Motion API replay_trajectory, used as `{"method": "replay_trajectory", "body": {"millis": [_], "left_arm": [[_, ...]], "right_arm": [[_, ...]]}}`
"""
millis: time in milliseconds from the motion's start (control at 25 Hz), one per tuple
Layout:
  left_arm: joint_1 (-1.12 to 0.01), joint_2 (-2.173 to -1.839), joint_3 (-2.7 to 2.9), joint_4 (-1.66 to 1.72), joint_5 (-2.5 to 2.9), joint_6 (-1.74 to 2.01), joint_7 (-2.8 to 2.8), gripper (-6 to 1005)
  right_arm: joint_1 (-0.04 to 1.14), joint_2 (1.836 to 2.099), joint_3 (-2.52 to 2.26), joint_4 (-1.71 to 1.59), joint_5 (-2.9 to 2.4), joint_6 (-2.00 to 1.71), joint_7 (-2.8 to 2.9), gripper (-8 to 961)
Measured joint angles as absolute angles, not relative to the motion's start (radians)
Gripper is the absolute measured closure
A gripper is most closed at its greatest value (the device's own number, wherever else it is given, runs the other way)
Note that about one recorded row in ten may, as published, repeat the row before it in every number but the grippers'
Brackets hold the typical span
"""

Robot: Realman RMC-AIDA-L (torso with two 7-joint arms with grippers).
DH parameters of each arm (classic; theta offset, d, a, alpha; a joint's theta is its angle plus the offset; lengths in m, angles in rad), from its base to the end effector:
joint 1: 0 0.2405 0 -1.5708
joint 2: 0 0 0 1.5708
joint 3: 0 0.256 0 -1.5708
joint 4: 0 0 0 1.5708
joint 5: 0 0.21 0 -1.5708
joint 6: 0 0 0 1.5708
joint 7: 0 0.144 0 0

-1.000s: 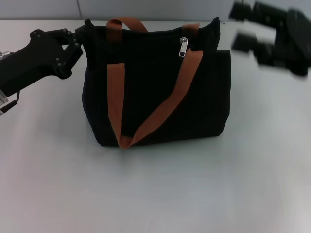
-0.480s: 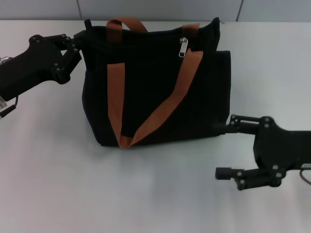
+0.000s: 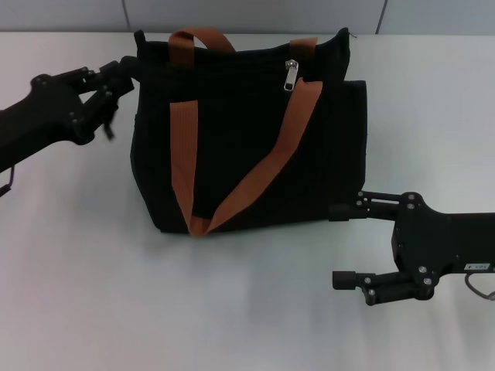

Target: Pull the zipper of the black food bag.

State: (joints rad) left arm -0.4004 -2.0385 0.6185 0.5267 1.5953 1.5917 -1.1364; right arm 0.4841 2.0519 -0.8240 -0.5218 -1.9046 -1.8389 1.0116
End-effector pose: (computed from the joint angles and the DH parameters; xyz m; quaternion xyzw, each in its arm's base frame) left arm -0.2900 0.3137 0.0426 -0.8555 -0.1922 -0.3931 0.2767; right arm 0.2517 0.2714 -0.0149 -0.9483 0.0501 0.3131 0.0103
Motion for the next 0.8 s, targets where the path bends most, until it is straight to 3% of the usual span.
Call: {"method": "replay_trajectory", "body": {"millis": [120, 160, 240, 440, 560, 800], "left_arm": [[-0.396, -2.023, 0.620, 0.527, 1.597, 1.599, -1.152, 884], [-0.396, -2.023, 0.620, 0.527, 1.597, 1.599, -1.152, 848], [-0.387, -1.970, 0.627, 0.529, 1.609, 1.657, -1.213, 774], [-0.382, -1.932, 0.628, 0.530, 1.609, 1.809, -1.268, 596], [-0.386, -1.936, 0.662, 0.532, 1.610, 1.870, -1.267, 493], [-0.386, -1.986, 0.854, 0.530, 1.611, 1.914, -1.212, 282]], "right_arm": [[0.486, 2.050, -0.824, -0.522, -1.905, -1.839, 1.014, 124], [0.487, 2.050, -0.824, -0.522, -1.905, -1.839, 1.014, 124], [0.487, 2.050, -0.824, -0.521, -1.906, -1.838, 1.014, 124], [0.488, 2.053, -0.818, -0.515, -1.906, -1.817, 1.010, 124], [0.488, 2.062, -0.820, -0.514, -1.907, -1.793, 1.009, 124], [0.486, 2.071, -0.824, -0.486, -1.907, -1.762, 1.007, 124]]}}
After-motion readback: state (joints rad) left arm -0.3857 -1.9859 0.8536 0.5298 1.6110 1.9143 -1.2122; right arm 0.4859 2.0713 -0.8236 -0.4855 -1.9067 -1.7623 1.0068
